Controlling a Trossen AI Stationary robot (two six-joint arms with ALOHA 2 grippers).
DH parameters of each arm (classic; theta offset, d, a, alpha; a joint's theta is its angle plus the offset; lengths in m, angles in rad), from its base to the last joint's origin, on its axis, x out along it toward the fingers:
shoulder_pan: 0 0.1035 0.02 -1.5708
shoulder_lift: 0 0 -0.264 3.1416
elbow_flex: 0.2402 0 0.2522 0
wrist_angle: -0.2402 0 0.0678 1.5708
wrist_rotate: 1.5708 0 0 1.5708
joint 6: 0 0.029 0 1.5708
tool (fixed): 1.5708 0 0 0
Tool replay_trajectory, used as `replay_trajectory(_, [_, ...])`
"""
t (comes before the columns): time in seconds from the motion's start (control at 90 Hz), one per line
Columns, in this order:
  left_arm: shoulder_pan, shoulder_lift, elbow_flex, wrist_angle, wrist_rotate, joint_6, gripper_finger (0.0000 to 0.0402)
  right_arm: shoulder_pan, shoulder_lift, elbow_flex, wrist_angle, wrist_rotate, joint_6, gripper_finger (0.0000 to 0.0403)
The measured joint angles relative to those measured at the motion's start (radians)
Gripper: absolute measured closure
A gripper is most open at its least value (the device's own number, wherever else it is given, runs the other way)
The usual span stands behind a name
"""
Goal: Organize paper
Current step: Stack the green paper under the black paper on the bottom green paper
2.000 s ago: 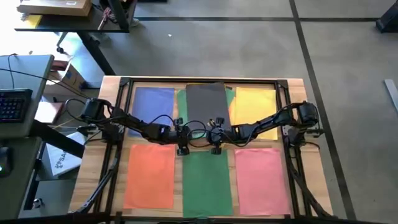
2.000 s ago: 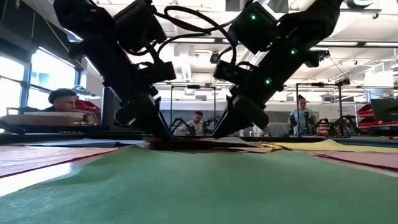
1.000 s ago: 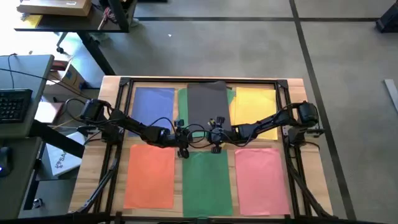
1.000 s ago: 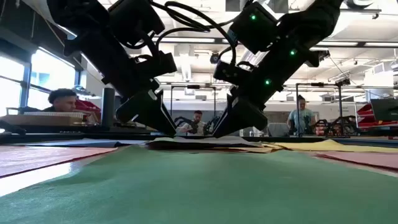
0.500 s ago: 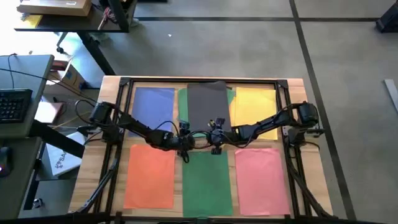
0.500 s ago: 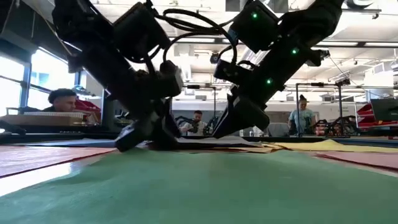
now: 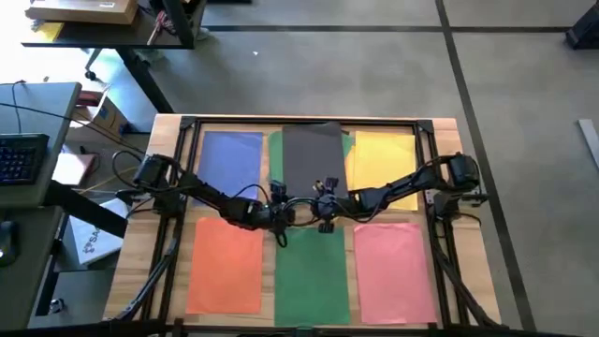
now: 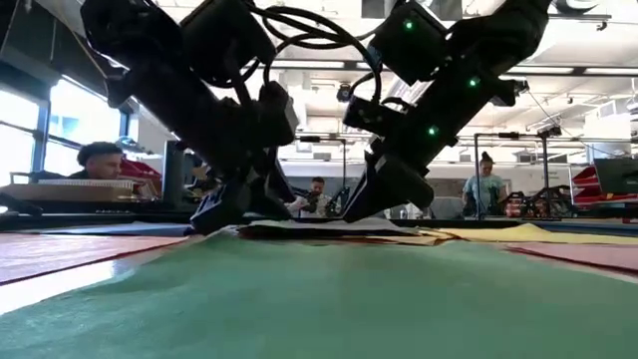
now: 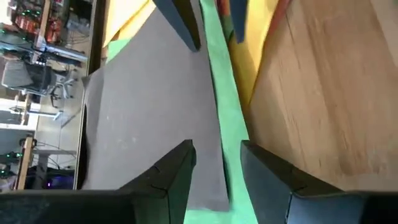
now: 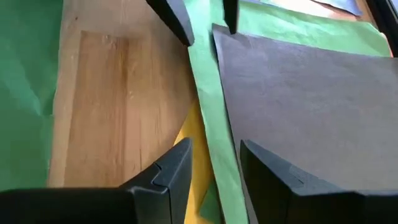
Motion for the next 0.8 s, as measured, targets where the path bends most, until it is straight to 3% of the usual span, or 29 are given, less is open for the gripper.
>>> replay_trajectory(0.178, [0.0, 0.0, 0.0, -0.069, 0.078, -0.012, 0.027, 0.0, 0.0, 0.0, -0.003, 0.0, 0.001, 0.0282])
replay_trajectory(0.533, [0.022, 0.001, 0.0, -0.103, -0.07, -0.087, 0.0266, 0.0, 0.0, 0.0, -0.004, 0.0, 0.001, 0.0282])
replay_trajectory(0.8, [0.003, 0.001, 0.0, -0.103, -0.085, -0.058, 0.0266, 0.0, 0.0, -0.001, -0.007, 0.0, 0.001, 0.0282])
